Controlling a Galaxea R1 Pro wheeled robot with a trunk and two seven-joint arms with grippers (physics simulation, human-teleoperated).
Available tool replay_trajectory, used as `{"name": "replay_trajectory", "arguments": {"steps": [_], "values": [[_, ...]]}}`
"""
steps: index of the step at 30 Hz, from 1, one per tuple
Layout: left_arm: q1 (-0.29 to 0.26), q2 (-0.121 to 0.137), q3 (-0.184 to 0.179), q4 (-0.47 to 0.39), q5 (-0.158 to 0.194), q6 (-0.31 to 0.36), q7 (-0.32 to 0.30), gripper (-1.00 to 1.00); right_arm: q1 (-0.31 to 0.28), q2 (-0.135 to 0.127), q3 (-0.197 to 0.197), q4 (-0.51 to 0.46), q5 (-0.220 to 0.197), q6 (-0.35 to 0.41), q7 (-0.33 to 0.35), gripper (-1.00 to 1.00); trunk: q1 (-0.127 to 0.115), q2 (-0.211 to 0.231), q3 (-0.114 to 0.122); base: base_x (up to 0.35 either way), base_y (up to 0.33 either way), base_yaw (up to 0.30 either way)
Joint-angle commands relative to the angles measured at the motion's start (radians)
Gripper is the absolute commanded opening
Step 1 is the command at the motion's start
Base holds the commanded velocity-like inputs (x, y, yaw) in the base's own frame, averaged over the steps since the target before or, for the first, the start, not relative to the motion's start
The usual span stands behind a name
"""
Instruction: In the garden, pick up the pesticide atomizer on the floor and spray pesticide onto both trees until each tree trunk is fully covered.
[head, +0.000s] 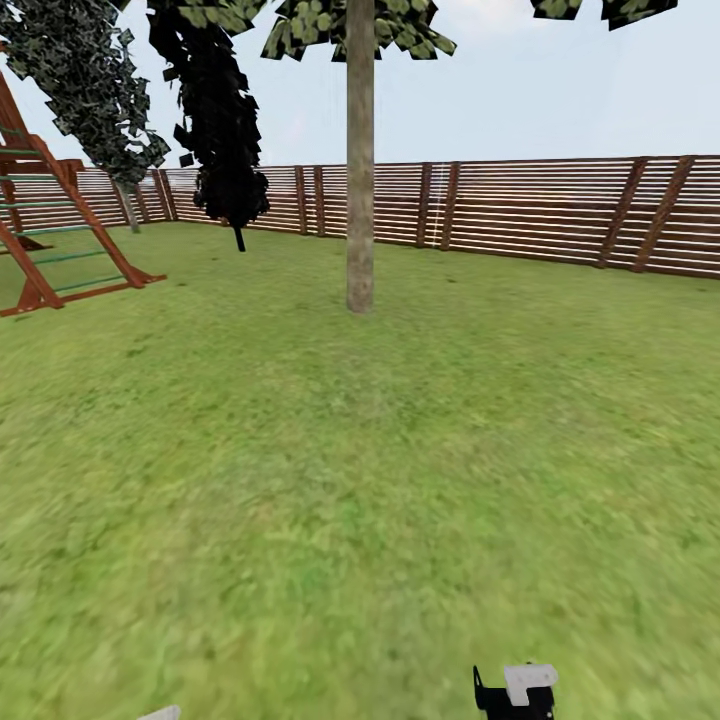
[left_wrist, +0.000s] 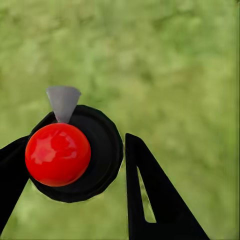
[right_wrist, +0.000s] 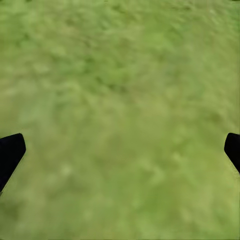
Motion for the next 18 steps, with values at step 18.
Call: {"name": "replay_trajectory", "arguments": {"steps": [18], "values": [[0.000, 0.000, -0.008, -0.001, 0.001, -0.002, 0.009, -1.00, -0.001, 0.001, 0.008, 0.001, 0.005, 0.001, -0.010, 1.00, 0.000, 0.000, -0.001, 0.339, 0.000, 0.000]]}}
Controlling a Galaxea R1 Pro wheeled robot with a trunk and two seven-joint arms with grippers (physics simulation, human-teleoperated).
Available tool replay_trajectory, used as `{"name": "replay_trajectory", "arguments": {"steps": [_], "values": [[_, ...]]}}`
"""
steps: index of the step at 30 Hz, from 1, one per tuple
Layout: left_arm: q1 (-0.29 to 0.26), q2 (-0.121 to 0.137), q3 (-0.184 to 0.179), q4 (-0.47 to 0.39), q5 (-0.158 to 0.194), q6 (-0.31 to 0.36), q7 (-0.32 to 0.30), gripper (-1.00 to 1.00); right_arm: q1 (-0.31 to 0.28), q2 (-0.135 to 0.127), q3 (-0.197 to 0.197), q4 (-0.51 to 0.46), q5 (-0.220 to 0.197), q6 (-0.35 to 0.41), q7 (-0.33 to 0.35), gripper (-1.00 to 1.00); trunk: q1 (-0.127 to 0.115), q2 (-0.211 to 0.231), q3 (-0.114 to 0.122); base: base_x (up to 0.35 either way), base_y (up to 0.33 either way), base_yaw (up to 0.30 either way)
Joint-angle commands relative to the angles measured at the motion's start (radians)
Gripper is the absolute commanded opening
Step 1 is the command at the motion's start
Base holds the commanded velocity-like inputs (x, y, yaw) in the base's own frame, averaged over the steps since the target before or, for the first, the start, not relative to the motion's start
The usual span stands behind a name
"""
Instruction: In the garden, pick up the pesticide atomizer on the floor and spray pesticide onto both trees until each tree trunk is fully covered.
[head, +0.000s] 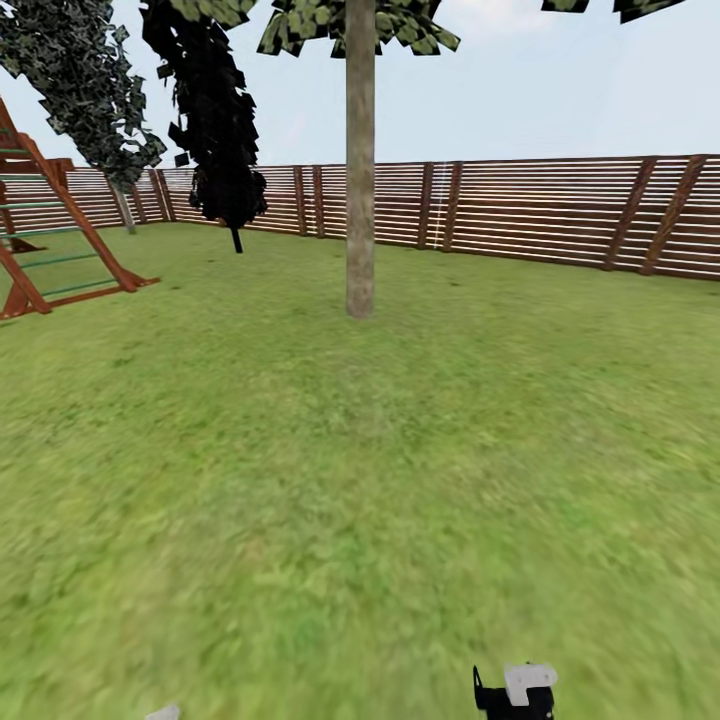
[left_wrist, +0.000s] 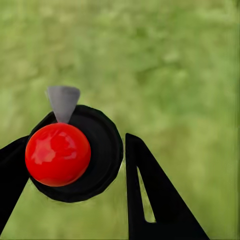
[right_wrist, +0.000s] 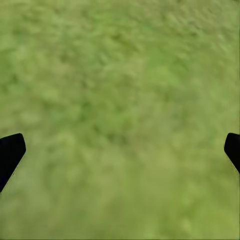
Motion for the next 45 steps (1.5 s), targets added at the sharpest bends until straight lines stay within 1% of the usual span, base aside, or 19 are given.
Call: {"name": "replay_trajectory", "arguments": {"steps": [1, 45], "values": [[0.000, 0.000, -0.009, -0.001, 0.001, -0.002, 0.008, -1.00, -0.001, 0.000, 0.008, 0.001, 0.005, 0.000, -0.010, 1.00, 0.000, 0.000, -0.001, 0.339, 0.000, 0.000], [0.000, 0.000, -0.010, -0.001, 0.001, -0.002, 0.007, -1.00, -0.001, 0.000, 0.008, 0.001, 0.005, 0.001, -0.009, 1.00, 0.000, 0.000, -0.001, 0.339, 0.000, 0.000]]}}
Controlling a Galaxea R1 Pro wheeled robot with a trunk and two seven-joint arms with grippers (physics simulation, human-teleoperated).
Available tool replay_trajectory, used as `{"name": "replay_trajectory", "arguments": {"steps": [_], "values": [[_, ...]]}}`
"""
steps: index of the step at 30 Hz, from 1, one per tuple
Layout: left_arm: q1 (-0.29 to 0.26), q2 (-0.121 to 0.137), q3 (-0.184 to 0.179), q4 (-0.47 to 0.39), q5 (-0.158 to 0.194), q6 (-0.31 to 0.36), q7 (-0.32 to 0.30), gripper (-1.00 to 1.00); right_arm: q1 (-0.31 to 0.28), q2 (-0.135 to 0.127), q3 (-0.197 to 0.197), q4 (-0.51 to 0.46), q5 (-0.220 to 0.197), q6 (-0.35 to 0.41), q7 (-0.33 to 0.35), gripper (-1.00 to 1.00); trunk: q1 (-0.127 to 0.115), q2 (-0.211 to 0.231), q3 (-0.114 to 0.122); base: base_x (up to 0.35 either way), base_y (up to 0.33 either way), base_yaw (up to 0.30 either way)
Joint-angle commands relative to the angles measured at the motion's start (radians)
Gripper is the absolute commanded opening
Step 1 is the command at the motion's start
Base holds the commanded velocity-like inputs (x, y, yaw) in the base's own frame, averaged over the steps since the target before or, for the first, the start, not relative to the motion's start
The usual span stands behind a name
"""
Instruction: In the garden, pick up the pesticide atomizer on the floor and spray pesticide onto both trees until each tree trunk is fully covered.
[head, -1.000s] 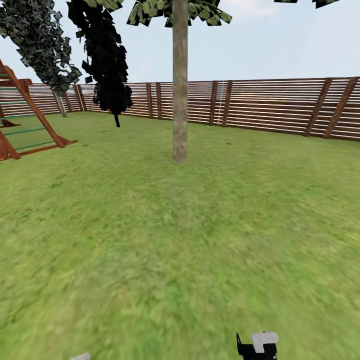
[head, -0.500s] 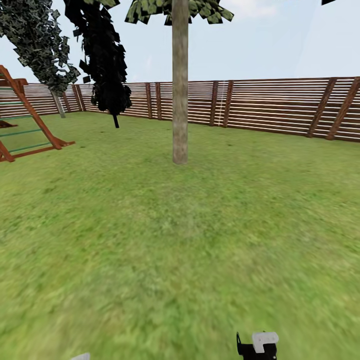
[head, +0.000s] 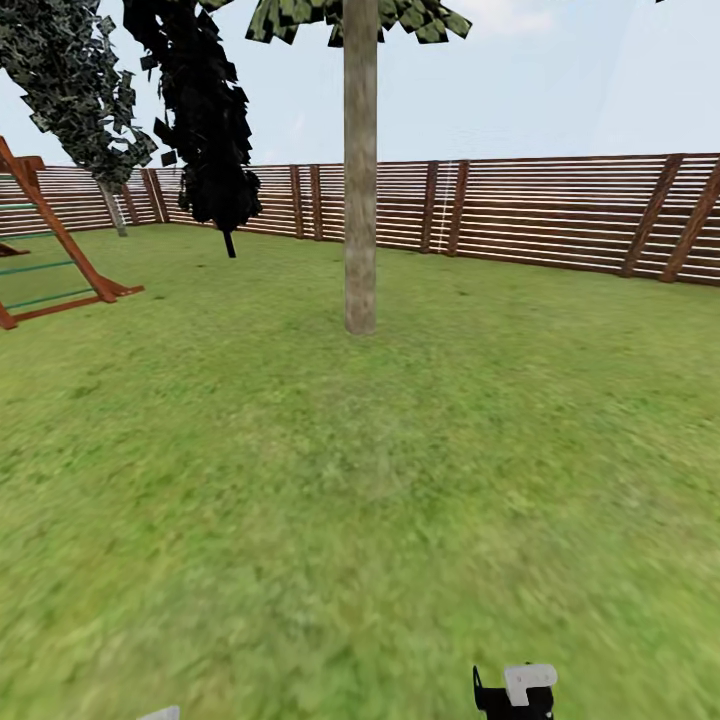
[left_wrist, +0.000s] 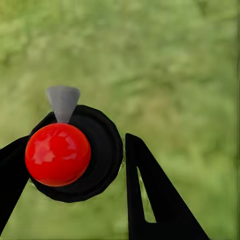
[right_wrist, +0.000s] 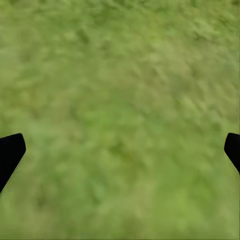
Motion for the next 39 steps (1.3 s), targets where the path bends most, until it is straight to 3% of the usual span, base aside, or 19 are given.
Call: {"name": "replay_trajectory", "arguments": {"steps": [1, 39], "values": [[0.000, 0.000, -0.009, -0.001, 0.001, -0.002, 0.008, -1.00, -0.001, 0.000, 0.008, 0.001, 0.005, 0.000, -0.010, 1.00, 0.000, 0.000, -0.001, 0.339, 0.000, 0.000], [0.000, 0.001, -0.007, -0.001, 0.001, -0.002, 0.009, -1.00, -0.001, 0.000, 0.008, 0.001, 0.005, 0.000, -0.013, 1.00, 0.000, 0.000, -0.001, 0.339, 0.000, 0.000]]}}
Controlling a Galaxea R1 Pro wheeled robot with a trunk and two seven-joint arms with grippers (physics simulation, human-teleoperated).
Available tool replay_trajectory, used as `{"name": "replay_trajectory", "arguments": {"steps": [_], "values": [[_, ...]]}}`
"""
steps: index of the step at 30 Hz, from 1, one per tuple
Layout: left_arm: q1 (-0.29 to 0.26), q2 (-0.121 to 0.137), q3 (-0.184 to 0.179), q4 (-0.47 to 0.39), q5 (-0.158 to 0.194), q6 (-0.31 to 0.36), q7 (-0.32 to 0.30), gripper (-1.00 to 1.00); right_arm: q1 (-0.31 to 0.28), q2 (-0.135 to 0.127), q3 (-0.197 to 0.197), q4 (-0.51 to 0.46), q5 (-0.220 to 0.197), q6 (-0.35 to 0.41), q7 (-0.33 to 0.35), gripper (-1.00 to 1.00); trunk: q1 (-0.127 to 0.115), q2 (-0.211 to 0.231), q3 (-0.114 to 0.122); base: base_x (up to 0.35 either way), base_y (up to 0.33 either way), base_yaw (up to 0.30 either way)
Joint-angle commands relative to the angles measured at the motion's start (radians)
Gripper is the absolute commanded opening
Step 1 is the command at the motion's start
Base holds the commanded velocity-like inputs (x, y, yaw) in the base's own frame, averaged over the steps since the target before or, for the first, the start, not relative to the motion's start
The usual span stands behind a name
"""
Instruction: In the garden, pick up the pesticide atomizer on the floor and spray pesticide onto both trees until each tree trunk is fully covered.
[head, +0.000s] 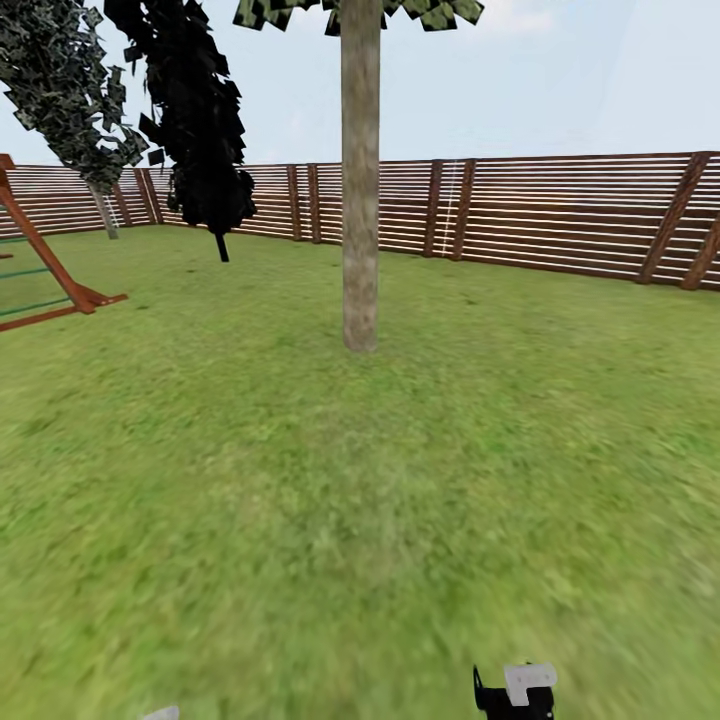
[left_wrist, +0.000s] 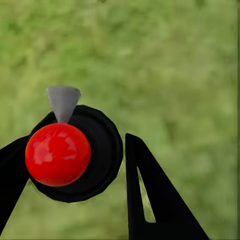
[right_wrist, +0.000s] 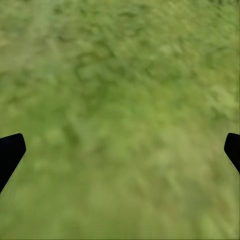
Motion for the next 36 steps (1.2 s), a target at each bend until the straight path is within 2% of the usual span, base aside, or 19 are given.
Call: {"name": "replay_trajectory", "arguments": {"steps": [1, 36], "values": [[0.000, 0.000, -0.008, -0.001, 0.001, -0.002, 0.008, -1.00, -0.001, 0.000, 0.008, 0.001, 0.005, 0.000, -0.010, 1.00, 0.000, 0.000, -0.001, 0.339, 0.000, 0.000], [0.000, 0.001, -0.008, -0.001, 0.001, -0.002, 0.008, -1.00, -0.001, -0.002, 0.008, 0.001, 0.005, 0.000, -0.011, 1.00, 0.000, 0.000, -0.001, 0.339, 0.000, 0.000]]}}
